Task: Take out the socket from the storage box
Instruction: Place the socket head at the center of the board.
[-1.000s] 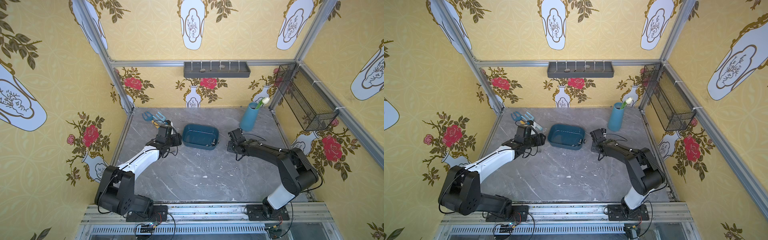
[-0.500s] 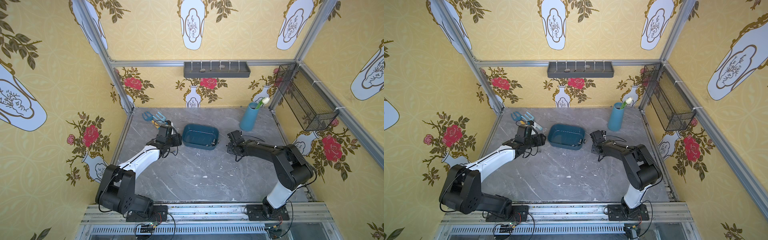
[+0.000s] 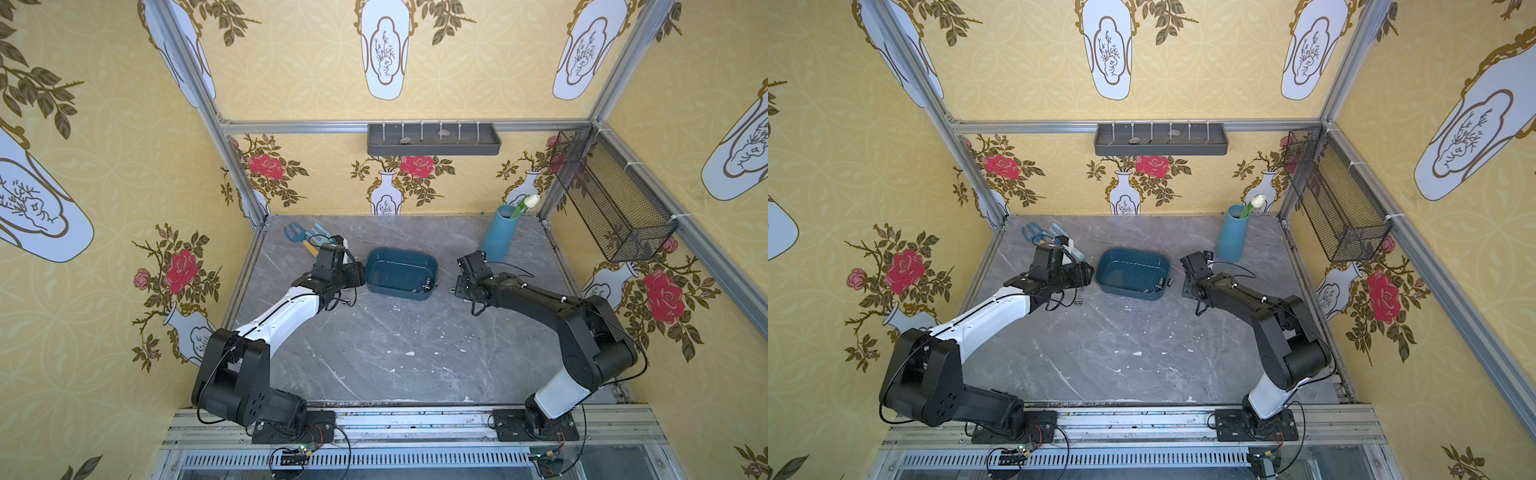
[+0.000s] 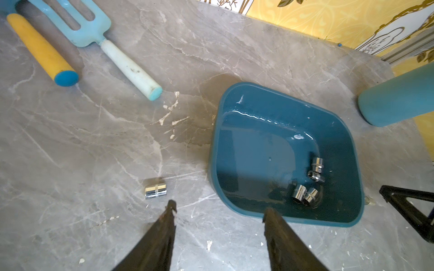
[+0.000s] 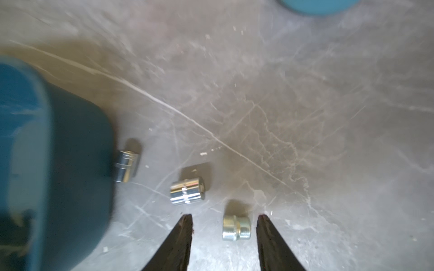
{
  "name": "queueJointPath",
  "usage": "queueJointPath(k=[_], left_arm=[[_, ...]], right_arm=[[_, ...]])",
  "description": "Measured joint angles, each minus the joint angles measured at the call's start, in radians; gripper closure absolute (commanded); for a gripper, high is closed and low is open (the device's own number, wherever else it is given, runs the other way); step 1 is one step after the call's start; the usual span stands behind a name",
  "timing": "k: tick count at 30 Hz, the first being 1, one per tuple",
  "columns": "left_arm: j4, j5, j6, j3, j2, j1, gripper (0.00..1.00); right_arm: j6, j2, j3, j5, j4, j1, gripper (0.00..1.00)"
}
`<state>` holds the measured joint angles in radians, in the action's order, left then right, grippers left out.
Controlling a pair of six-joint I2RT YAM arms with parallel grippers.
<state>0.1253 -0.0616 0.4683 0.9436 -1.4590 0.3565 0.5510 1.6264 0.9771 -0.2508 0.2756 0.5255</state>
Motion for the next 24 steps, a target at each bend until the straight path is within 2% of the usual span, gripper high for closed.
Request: queueJointPath(k=[4, 10, 17, 24], left_arm=[[0.041, -0.058, -0.011, 0.087, -0.053, 0.005, 0.33], [0.2, -0.125, -0.046, 0.338, -0.219, 0.077, 0.32], [0.433, -0.143, -0.076, 0.624, -0.429, 0.166, 0.32], [0.6, -0.129, -0.093, 0.774, -0.557, 0.186, 0.3]], right_arm=[[-0.005, -0.049, 0.048, 0.006, 0.031, 0.0, 0.46], [-0.009, -0.066, 0.114, 0.085, 0.04, -0.002, 0.44], [-0.002, -0.006, 0.167, 0.204, 0.038, -0.008, 0.43], [-0.002, 0.075, 0.231, 0.278, 0.037, -0.01, 0.43]])
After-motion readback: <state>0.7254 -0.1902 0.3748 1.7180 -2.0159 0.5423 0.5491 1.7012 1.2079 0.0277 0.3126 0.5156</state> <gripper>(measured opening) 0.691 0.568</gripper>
